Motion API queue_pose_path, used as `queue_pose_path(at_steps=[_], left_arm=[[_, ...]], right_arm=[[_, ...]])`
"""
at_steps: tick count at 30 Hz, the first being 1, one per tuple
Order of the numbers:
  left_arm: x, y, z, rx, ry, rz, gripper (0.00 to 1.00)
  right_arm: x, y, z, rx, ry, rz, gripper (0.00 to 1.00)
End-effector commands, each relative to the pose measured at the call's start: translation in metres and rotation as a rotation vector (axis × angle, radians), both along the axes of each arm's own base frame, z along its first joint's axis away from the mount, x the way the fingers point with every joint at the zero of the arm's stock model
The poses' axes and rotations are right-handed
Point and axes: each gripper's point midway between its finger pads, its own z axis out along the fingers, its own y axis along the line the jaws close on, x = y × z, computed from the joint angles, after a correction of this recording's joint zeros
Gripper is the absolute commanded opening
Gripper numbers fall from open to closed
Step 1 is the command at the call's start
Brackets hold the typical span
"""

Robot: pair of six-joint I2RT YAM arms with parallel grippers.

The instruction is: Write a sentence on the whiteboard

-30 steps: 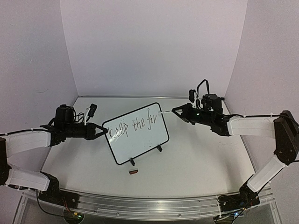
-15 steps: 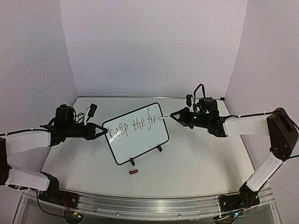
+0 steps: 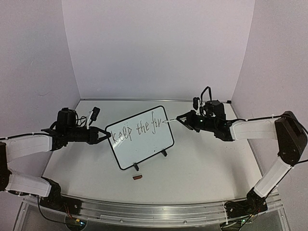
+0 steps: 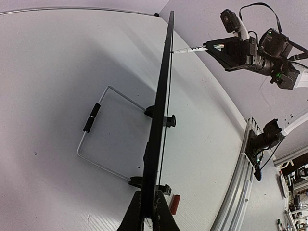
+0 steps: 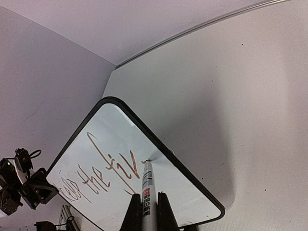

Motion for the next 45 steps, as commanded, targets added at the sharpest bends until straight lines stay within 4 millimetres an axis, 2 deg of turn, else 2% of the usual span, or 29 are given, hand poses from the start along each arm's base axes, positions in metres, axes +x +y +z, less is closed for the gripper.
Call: queue_pose_path(at_steps=[1, 12, 18, 27, 45], left_arm=[[0.017, 0.008, 0.009, 0.05, -0.078, 0.053, 0.0], [0.017, 0.007, 0.009, 0.05, -0.078, 0.052, 0.0], [0.017, 0.007, 0.009, 0.05, -0.078, 0.053, 0.0], [0.018, 0.007, 0.009, 0.05, -0.078, 0.051, 0.0], [0.017, 0.006, 0.01, 0.047, -0.079, 0.048, 0.0]], right_arm=[[0.011, -0.01, 0.026, 0.031, -0.066, -0.061, 0.0], [0.017, -0.003, 0.038, 0.045, -0.092, -0.033, 0.0], [0.018, 0.002, 0.035, 0.047, -0.082, -0.01, 0.0], [0.014, 0.006, 0.016, 0.042, -0.032, 0.019, 0.0], [-0.004, 0.001, -0.015, 0.026, 0.048, 0.037, 0.0]])
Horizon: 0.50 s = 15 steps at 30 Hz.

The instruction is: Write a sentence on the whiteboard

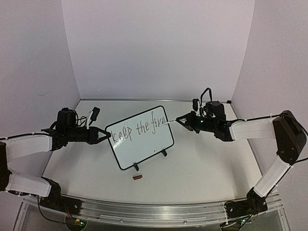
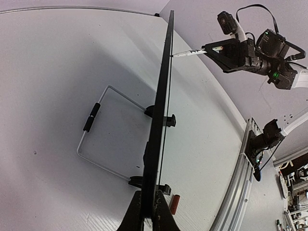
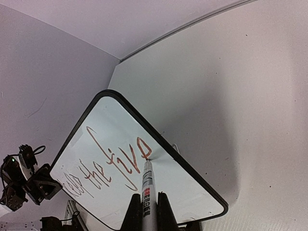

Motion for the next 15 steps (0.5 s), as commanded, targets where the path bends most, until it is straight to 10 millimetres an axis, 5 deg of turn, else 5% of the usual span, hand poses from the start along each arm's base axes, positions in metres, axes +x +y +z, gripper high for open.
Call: queue_pose_path(at_steps=[1, 15], left_arm=[[0.017, 0.007, 0.01, 0.049, -0.084, 0.047, 0.0], [0.016, 0.007, 0.011, 0.046, -0.086, 0.047, 0.0]], right_arm=[[0.0, -0.002, -0.009, -0.004, 0.016, -0.006, 0.0], [0.005, -0.016, 0.01, -0.06, -0.036, -0.073, 0.0]])
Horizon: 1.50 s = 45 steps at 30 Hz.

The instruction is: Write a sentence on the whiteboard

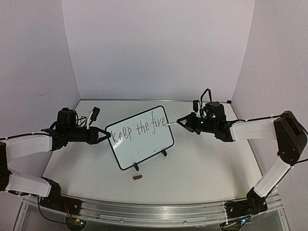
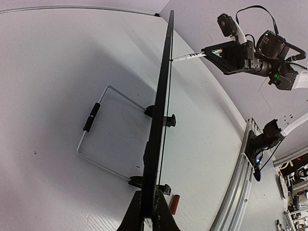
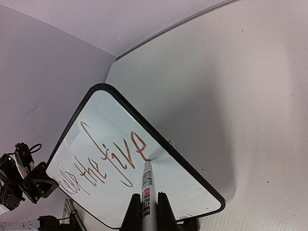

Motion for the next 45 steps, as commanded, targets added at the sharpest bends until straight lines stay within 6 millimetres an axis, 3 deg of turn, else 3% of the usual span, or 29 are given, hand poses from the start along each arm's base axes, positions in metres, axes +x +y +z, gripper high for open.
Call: queue_pose_path(at_steps=[1, 6, 14, 19, 23, 31, 40, 45], left_arm=[[0.016, 0.007, 0.011, 0.047, -0.086, 0.047, 0.0], [0.017, 0.007, 0.011, 0.045, -0.083, 0.045, 0.0], [0.016, 0.006, 0.013, 0.041, -0.086, 0.043, 0.0], [0.016, 0.005, 0.013, 0.036, -0.083, 0.039, 0.0], [0.016, 0.005, 0.014, 0.034, -0.083, 0.038, 0.0], [0.015, 0.005, 0.014, 0.033, -0.078, 0.038, 0.0], [0.014, 0.005, 0.013, 0.032, -0.078, 0.034, 0.0], [0.014, 0.005, 0.014, 0.031, -0.082, 0.037, 0.0]], right_arm=[[0.007, -0.013, 0.019, -0.041, -0.056, -0.066, 0.0], [0.006, -0.02, 0.043, -0.037, -0.114, -0.086, 0.0], [-0.017, -0.03, 0.099, -0.008, -0.238, -0.057, 0.0], [-0.031, -0.034, 0.118, 0.005, -0.267, -0.038, 0.0], [-0.042, -0.024, 0.127, 0.023, -0.282, 0.005, 0.0], [-0.08, 0.052, 0.117, -0.022, -0.317, 0.171, 0.0], [-0.117, 0.149, 0.072, 0.014, -0.272, 0.405, 0.0], [-0.121, 0.176, 0.049, 0.034, -0.223, 0.467, 0.0]])
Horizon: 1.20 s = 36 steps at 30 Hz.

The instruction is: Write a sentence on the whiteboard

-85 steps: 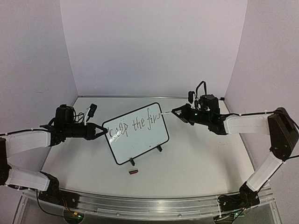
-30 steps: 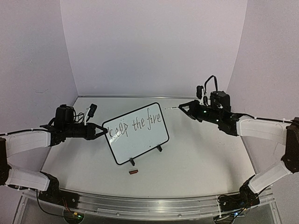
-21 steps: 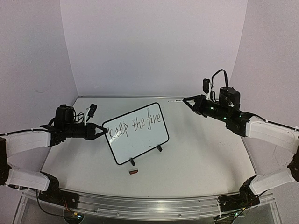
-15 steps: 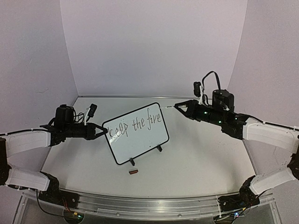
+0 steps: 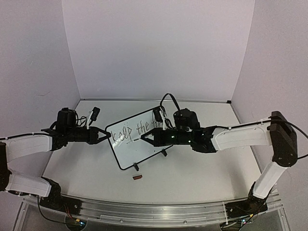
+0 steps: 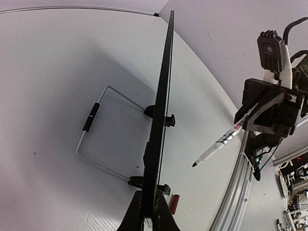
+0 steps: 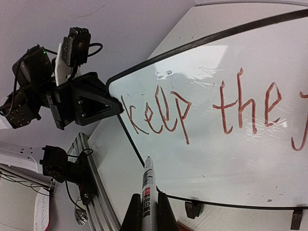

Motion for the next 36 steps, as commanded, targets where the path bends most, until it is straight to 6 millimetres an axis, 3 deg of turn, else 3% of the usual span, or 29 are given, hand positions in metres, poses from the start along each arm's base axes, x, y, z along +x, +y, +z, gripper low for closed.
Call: queue_pose_path(at_steps=[1, 10, 22, 36], left_arm=[[0.014, 0.006, 0.014, 0.033, -0.082, 0.04, 0.0], [0.015, 0.007, 0.014, 0.039, -0.084, 0.045, 0.0], [0.015, 0.007, 0.012, 0.043, -0.08, 0.045, 0.0], [0.015, 0.007, 0.012, 0.045, -0.082, 0.046, 0.0]], right_arm=[[-0.001, 0.03, 0.016, 0.09, -0.012, 0.067, 0.0], [-0.014, 0.047, -0.012, 0.099, 0.066, 0.147, 0.0], [-0.016, 0.037, -0.039, 0.048, 0.11, 0.112, 0.0], [-0.01, 0.029, -0.056, -0.024, 0.101, 0.063, 0.0]])
